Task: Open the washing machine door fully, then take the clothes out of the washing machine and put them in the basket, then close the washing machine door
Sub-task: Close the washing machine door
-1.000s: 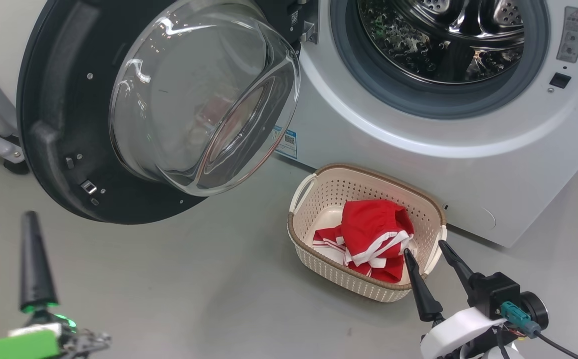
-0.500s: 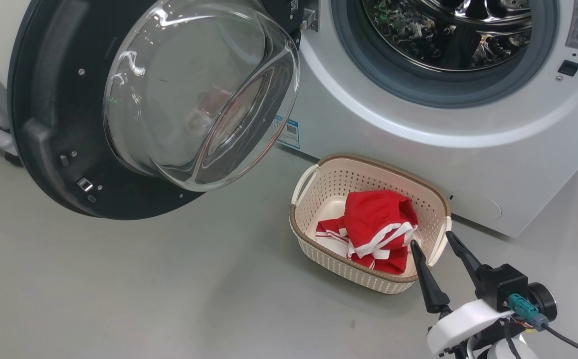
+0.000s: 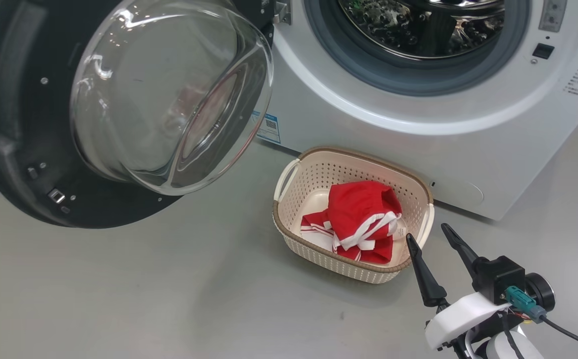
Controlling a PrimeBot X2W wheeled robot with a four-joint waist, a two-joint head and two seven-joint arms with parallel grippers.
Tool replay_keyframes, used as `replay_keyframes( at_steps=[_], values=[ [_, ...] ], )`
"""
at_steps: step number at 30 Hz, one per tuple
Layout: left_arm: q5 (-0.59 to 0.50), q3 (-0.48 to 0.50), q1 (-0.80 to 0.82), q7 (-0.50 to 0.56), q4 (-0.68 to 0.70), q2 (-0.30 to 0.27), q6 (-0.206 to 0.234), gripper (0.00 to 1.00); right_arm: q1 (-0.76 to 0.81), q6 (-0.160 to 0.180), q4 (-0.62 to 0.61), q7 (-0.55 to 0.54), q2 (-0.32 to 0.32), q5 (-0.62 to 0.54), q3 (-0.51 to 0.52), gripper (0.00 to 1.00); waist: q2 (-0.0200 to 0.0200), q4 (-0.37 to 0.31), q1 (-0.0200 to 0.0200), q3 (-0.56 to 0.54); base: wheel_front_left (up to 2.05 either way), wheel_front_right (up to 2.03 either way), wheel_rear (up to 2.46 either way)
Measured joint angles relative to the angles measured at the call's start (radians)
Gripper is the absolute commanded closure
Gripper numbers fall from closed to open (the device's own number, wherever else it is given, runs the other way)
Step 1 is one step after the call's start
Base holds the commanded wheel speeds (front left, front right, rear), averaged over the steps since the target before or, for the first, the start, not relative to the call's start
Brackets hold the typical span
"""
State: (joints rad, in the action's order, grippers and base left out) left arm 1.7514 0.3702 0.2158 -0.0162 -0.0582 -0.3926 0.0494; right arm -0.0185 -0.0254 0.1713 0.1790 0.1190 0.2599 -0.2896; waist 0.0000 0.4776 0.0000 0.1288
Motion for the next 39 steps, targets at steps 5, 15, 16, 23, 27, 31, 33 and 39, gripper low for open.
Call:
replay_keyframes(
  at_steps=[5, 15, 16, 23, 27, 31, 33, 39],
  values=[
    [0.028, -0.003, 0.025, 0.042, -0.06, -0.029, 0.021, 1.0, -0.002, -0.004, -0.006, -0.008, 0.009, -0.002, -0.001, 0.0, 0.0, -0.022, 0.0, 0.015, 0.0, 0.0, 0.0],
    [0.046, -0.069, 0.061, 0.162, -0.162, -0.074, 0.037, 1.0, -0.022, -0.005, -0.028, -0.02, 0.018, -0.007, 0.002, 0.0, 0.0, -0.079, 0.0, 0.056, 0.0, 0.0, 0.0],
    [0.046, -0.073, 0.069, 0.167, -0.167, -0.074, 0.037, 1.0, -0.022, -0.005, -0.03, -0.02, 0.02, -0.007, 0.005, 0.0, 0.0, -0.083, 0.0, 0.06, 0.0, 0.0, 0.0],
    [0.047, -0.115, 0.111, 0.207, -0.206, -0.077, 0.036, 1.0, -0.025, -0.005, -0.035, -0.02, 0.033, -0.007, 0.022, 0.0, 0.0, -0.1, 0.0, 0.084, 0.0, 0.0, 0.0],
    [0.047, -0.119, 0.126, 0.222, -0.23, -0.078, 0.032, 1.0, -0.026, -0.004, -0.038, -0.02, 0.035, -0.007, 0.022, 0.0, 0.0, -0.101, 0.0, 0.09, 0.0, 0.0, 0.0],
    [0.047, -0.136, 0.138, 0.243, -0.252, -0.081, 0.023, 1.0, -0.03, -0.005, -0.041, -0.02, 0.035, -0.005, 0.023, 0.0, 0.0, -0.101, 0.0, 0.094, 0.0, 0.0, 0.0],
    [0.047, -0.146, 0.14, 0.253, -0.259, -0.082, 0.019, 1.0, -0.035, -0.005, -0.043, -0.025, 0.036, -0.005, 0.023, 0.0, 0.0, -0.1, 0.0, 0.096, 0.0, 0.0, 0.0],
    [0.047, -0.159, 0.157, 0.275, -0.286, -0.085, 0.005, 1.0, -0.036, -0.005, -0.047, -0.026, 0.039, -0.005, 0.023, 0.0, 0.0, -0.1, 0.0, 0.102, 0.0, 0.0, 0.0]
  ],
)
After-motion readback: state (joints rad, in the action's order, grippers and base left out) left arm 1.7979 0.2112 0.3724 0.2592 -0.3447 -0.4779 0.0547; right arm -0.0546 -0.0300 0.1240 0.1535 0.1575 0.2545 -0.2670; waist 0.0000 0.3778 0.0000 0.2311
